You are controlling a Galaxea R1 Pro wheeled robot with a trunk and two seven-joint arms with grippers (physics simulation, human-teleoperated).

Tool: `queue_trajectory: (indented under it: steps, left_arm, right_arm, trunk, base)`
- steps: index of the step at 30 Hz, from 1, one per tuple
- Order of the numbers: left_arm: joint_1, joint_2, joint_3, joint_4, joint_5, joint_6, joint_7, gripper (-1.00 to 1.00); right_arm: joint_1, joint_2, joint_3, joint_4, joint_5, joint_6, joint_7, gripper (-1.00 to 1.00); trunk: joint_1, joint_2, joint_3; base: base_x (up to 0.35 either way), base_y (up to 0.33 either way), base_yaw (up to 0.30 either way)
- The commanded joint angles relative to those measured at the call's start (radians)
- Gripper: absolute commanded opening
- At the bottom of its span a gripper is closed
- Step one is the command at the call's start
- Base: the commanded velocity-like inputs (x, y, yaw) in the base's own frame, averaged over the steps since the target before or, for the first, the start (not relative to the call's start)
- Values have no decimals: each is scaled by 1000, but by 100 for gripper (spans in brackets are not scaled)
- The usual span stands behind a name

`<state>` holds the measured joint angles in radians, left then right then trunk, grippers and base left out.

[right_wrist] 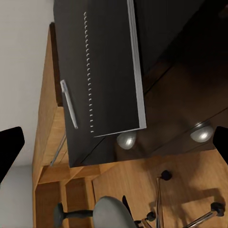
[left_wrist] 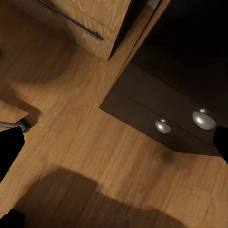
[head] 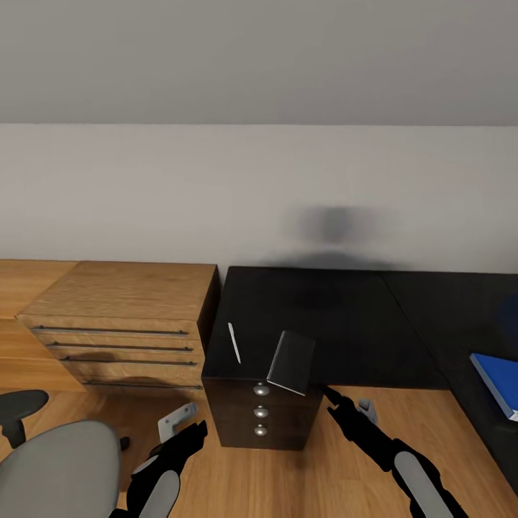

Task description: In the bedroom, organize the workspace by keeping the computer under the desk, ensuring the monitor is on the desk, placing the keyboard on the desk next to the monitor, placing the mouse on the desk next to the keyboard, moving the folder from the swivel chair onto the desk next to the mouse, stacking the notebook on top of the folder with the pen on top of the notebook, and positioning the swivel chair next to the desk.

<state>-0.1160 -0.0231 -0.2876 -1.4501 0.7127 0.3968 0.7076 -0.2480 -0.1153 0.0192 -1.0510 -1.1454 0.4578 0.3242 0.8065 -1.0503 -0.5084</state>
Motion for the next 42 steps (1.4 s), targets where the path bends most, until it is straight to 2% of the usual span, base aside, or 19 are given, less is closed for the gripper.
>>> queue_trajectory:
  steps: [1,11,17,18,20,23,25,29,33,36,38,42]
  left_arm:
    - [-1,0,-1,-6,6,2,7,100]
    - [-1,0,-24,-57,7,2,8,100]
    - [-1,0,-25,-64,6,2,9,100]
    - [-1,0,-25,-64,6,2,9,100]
    - [0,2,-24,-64,5,2,9,100]
    - [0,4,-25,-65,5,2,9,100]
    - [-1,6,-25,-65,5,2,9,100]
    - [0,6,-25,-65,5,2,8,100]
    - [-1,6,-25,-65,6,2,9,100]
    - [0,6,-25,-65,5,2,9,100]
    - [-1,6,-25,-65,5,2,9,100]
    - [-1,6,-28,-64,7,3,8,100]
  right_arm:
    - [-1,0,2,-1,-7,2,-1,100]
    - [-1,3,6,-11,-10,4,-2,100]
    - [-5,21,4,14,-7,9,-13,100]
    - [-23,21,-13,51,-17,11,-20,100]
    - [-100,19,-46,182,-39,30,-34,100]
    - [-204,19,-66,364,-51,83,-36,100]
    - [-233,21,-67,436,-52,102,-32,100]
    - [-245,21,-63,464,-45,110,-1,100]
    - [-247,21,-26,467,-38,110,38,100]
    - [-247,22,57,467,-31,108,88,100]
    - [-247,22,70,467,-30,107,99,100]
    - [-247,22,82,467,-28,106,111,100]
  trunk:
    - [4,-8,-4]
    - [42,-78,-36]
    - [65,-120,-54]
    - [69,-127,-57]
    - [77,-141,-64]
    - [88,-162,-73]
    - [96,-176,-79]
    - [111,-204,-92]
    - [127,-232,-104]
    - [138,-253,-114]
    - [146,-267,-120]
    - [146,-267,-120]
  base:
    - [0,0,0]
    - [0,0,0]
    - [0,0,0]
    - [0,0,0]
    - [0,0,0]
    - [0,0,0]
    - [0,0,0]
    - [0,0,0]
    - [0,0,0]
    - [0,0,0]
    - [0,0,0]
    - [0,0,0]
